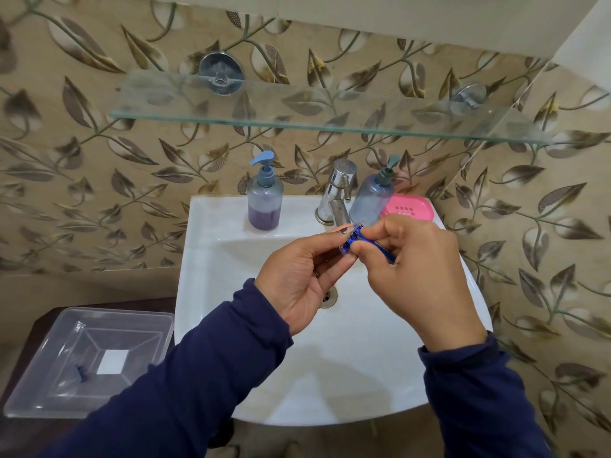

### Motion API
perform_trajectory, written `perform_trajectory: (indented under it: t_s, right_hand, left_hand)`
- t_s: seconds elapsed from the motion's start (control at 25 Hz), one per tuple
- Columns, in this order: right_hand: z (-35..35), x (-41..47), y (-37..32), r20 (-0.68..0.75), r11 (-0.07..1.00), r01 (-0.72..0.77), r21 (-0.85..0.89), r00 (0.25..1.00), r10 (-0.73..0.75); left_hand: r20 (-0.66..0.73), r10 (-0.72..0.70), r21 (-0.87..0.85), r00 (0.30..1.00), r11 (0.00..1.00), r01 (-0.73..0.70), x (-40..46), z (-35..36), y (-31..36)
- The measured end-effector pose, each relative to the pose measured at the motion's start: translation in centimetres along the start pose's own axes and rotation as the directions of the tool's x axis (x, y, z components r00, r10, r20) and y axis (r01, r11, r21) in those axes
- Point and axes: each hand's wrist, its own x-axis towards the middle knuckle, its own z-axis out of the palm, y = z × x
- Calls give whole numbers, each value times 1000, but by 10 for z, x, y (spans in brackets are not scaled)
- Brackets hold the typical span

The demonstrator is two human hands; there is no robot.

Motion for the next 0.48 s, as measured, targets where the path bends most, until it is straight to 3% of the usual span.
perform_trajectory:
  t_s: [0.2, 0.48]
  right_hand:
    - [4, -2, -2, -16, 1000, -8, -18, 1000, 7]
    - [5, -3, -4, 19, 990, -73, 121, 997, 71]
  left_hand:
    - [-22, 8, 9, 1000, 1000, -8, 1, -1, -1]
    - [5, 39, 34, 999, 999, -39, 5, -4, 4]
